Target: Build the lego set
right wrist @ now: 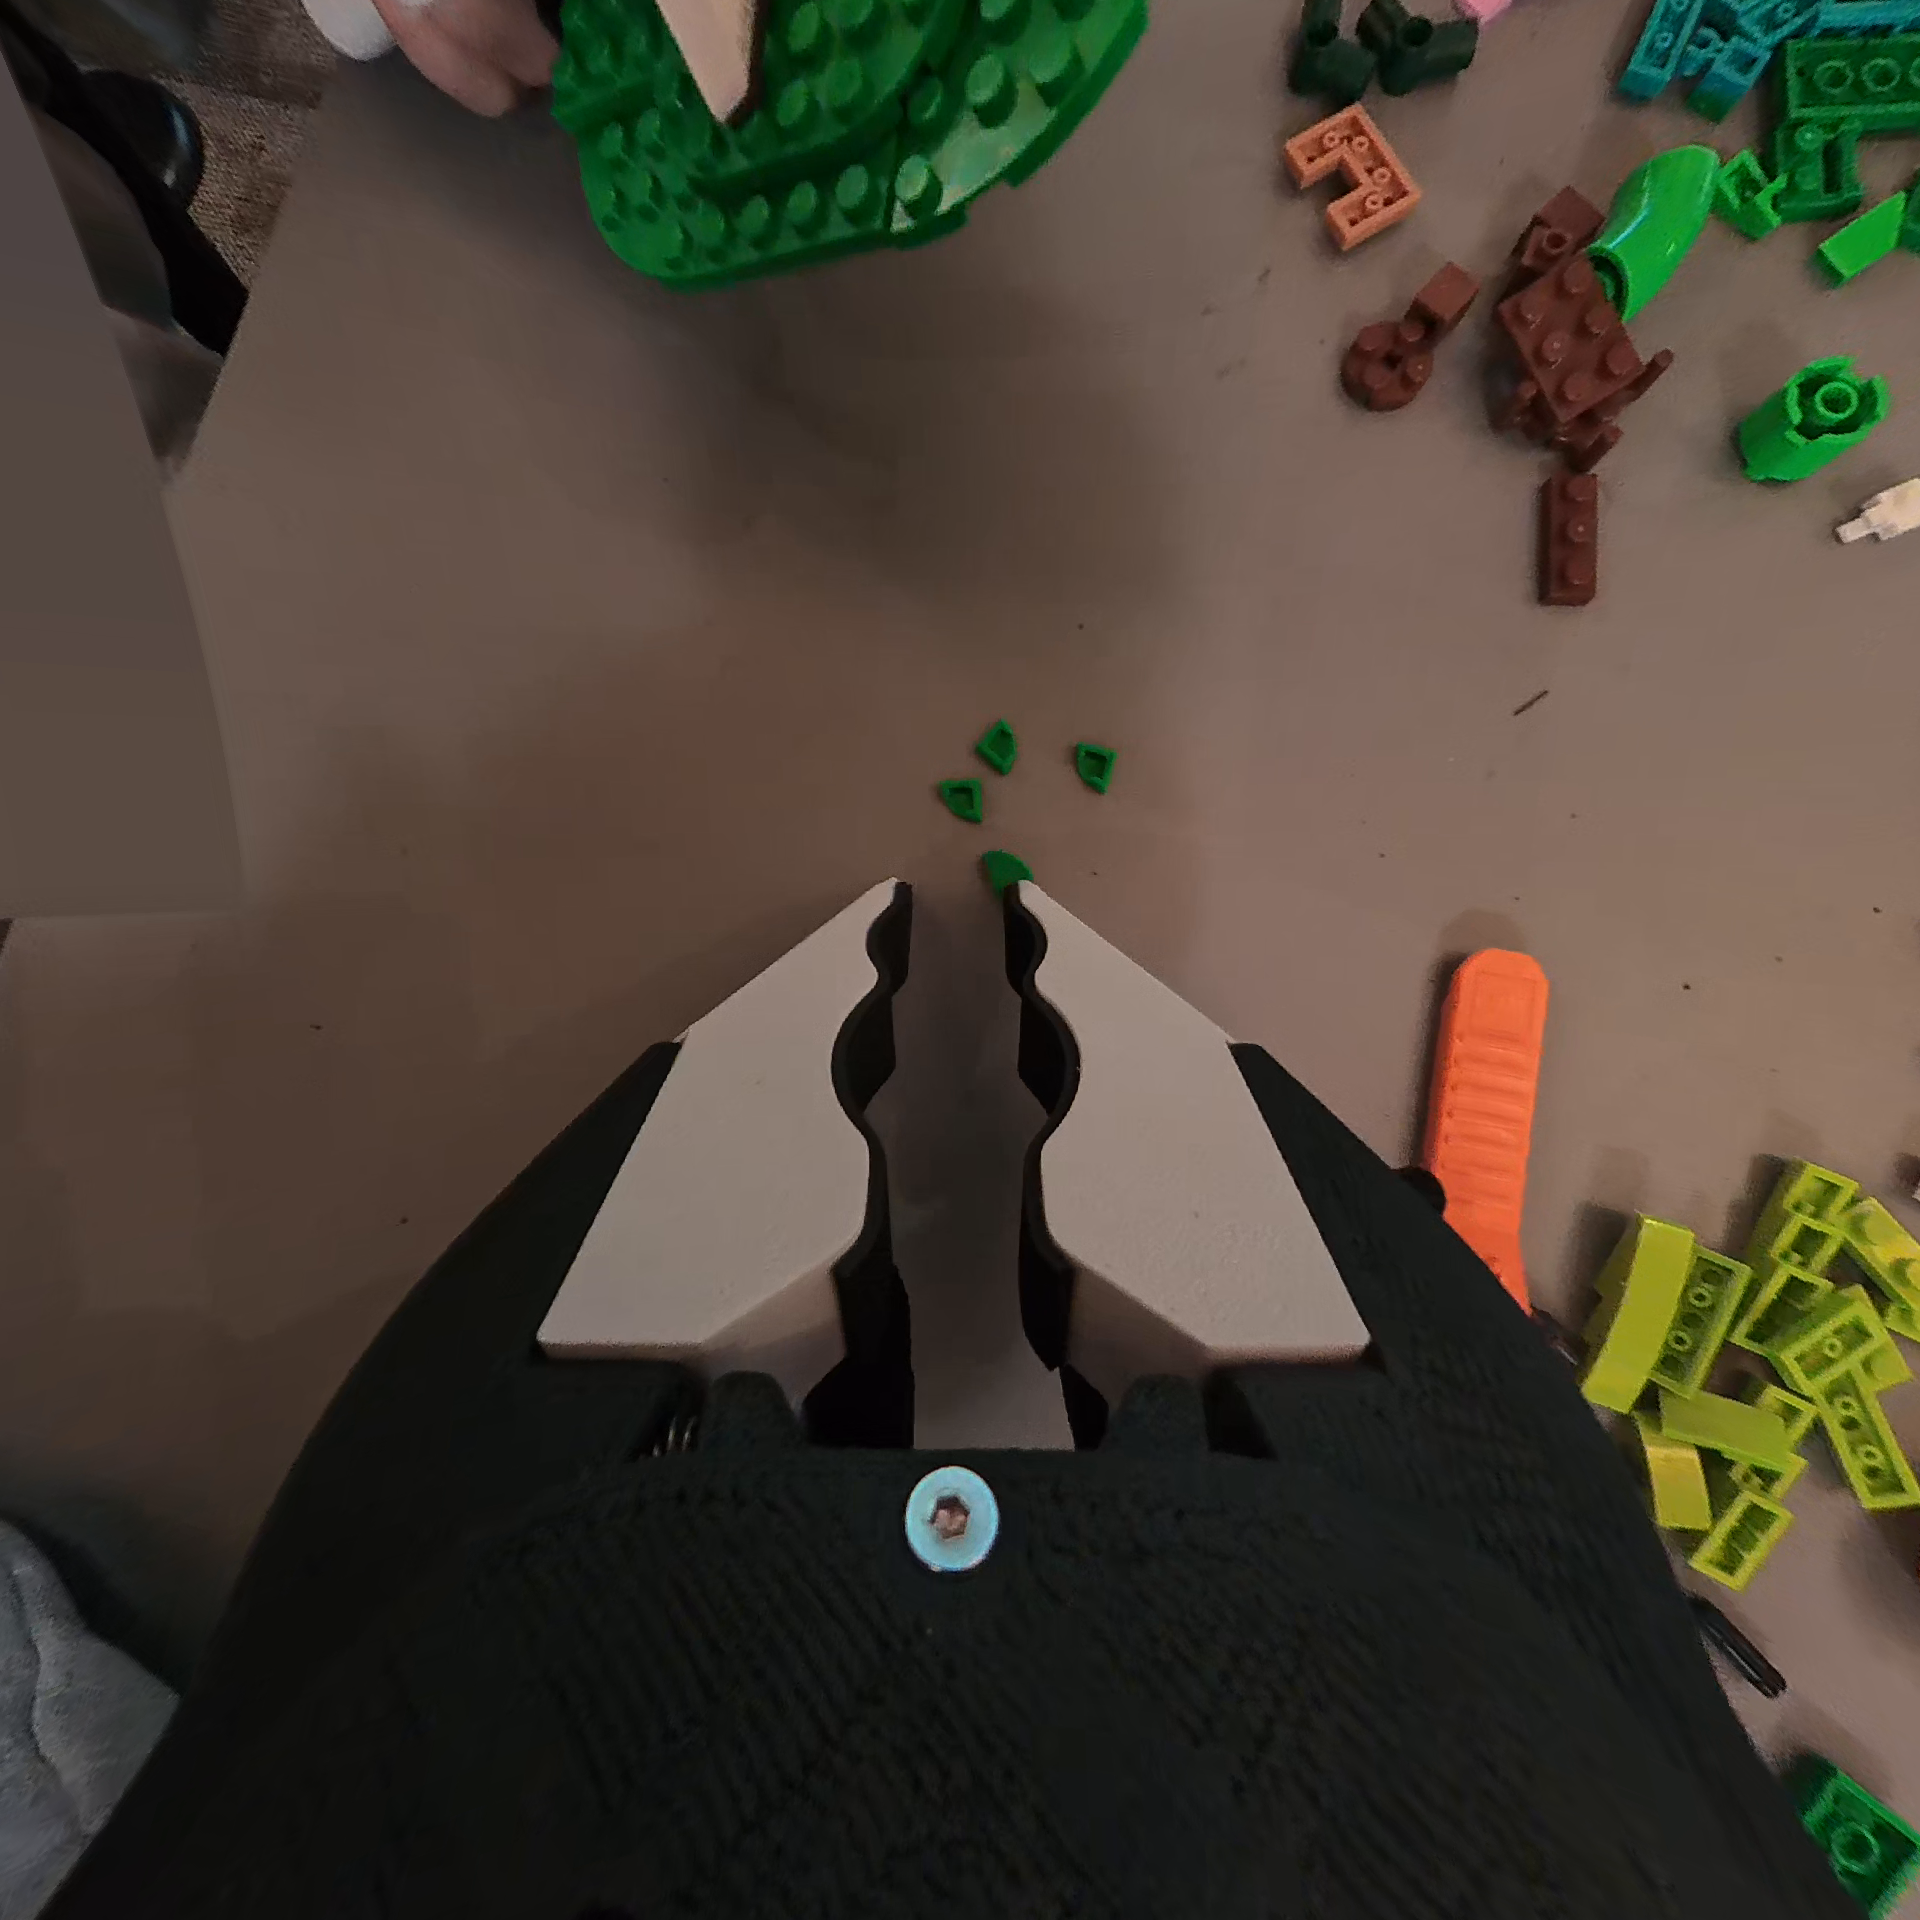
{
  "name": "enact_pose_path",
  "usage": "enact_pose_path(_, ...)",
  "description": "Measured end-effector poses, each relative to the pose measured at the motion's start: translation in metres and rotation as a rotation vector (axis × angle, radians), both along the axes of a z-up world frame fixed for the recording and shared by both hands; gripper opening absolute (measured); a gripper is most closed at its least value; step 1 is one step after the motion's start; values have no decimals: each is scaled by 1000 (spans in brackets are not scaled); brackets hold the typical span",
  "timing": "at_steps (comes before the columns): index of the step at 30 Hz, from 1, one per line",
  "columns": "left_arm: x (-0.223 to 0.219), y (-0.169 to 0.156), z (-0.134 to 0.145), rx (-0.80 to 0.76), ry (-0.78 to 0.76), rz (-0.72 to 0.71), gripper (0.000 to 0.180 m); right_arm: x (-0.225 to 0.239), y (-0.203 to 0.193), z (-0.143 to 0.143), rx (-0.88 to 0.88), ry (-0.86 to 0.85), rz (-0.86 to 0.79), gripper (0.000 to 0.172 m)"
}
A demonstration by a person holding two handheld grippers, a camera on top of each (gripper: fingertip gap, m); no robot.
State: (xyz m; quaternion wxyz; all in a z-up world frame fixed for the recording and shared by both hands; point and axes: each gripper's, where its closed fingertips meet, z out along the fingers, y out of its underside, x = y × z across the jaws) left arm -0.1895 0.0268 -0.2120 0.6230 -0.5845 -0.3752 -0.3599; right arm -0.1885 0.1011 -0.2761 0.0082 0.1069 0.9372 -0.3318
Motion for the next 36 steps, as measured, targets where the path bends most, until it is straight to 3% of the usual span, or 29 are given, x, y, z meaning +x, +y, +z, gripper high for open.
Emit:
enact_pose_path(10, 0, 0, -1, -6, 0, 1, 5, -12, -4, 5, -19, 104, -3, 15)
enact_pose_path(28, -1, 0, -1, -4, -7, 6, 5, -10, -4, 0, -13, 94, 3, 7)
enact_pose_path(36, -3, -3, 5, 42, -46, 29, 6, -17, -6, 23, -51, 187, -16, 6)
